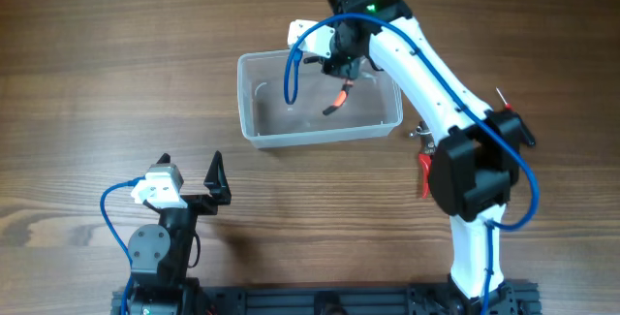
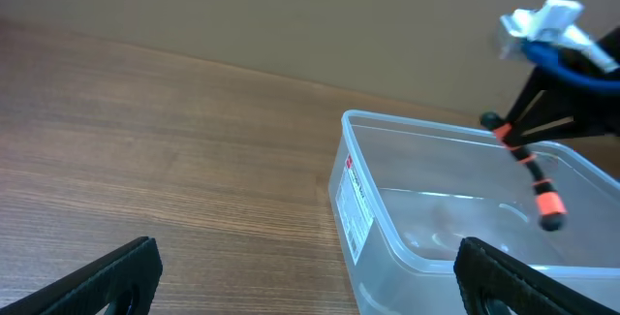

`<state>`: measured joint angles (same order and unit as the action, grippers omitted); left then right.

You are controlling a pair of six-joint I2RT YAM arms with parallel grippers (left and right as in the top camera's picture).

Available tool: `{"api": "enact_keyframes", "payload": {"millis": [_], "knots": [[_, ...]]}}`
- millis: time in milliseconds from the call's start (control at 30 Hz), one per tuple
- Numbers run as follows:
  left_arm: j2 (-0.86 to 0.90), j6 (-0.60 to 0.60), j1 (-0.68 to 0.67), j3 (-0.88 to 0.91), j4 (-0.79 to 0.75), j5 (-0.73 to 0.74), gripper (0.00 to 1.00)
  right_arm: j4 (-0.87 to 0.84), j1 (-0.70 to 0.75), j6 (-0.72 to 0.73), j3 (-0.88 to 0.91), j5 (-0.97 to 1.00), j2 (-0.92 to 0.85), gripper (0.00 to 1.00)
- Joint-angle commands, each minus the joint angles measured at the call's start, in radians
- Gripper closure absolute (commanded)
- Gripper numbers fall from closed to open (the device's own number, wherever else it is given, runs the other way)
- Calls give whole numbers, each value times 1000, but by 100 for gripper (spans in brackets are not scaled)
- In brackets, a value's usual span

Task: Pack container
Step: 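Carry the pliers into the container and release them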

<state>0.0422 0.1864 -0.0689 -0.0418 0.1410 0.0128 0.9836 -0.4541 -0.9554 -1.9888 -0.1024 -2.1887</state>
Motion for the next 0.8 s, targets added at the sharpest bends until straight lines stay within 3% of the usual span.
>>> {"api": "enact_keyframes", "payload": {"millis": [0,67,100,133,200,467,533,633,700,767], "knots": [[-2,12,6,4,1,-3,0,-34,8,70,-14,28,-10,96],[-2,12,6,4,1,-3,0,-40,8,104,-14,28,-11,87],[-2,12,6,4,1,-3,0,-42,8,136,-14,28,-10,73],[-2,12,6,5,1,-3,0,-41,8,182,-14,28,-4,51],[-2,12,6,5,1,-3,0,-36,8,290,-14,28,11,27],[-2,12,6,5,1,-3,0,39,83,646,-14,28,183,36],[-2,12,6,4,1,-3,0,69,151,769,-14,27,257,35],[-2,12,6,4,1,-3,0,118,262,921,-14,-3,344,17],[-2,12,6,4,1,-3,0,161,343,922,-14,-37,384,15],[-2,12,6,4,1,-3,0,193,426,983,-14,-35,396,20]]}}
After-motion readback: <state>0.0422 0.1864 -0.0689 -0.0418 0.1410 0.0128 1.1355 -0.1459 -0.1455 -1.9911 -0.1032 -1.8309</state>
